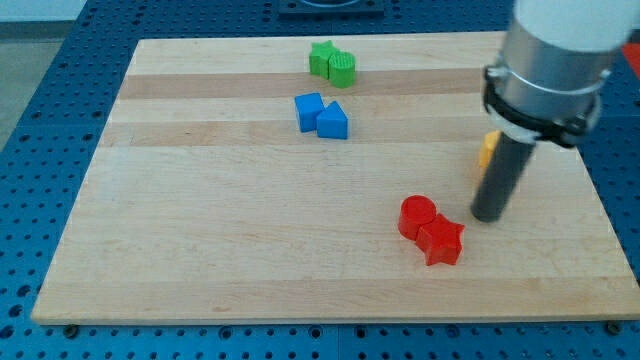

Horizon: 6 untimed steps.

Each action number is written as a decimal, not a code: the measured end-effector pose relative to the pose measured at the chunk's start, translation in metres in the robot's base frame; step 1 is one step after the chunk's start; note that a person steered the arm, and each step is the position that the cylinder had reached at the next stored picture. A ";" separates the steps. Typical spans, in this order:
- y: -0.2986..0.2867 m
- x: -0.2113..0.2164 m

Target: Separate the red blocks

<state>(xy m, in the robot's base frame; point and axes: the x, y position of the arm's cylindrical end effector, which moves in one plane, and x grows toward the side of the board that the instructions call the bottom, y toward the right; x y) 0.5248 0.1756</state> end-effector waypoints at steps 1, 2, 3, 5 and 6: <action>0.005 0.046; -0.077 0.038; -0.169 0.008; -0.137 0.024; -0.068 0.029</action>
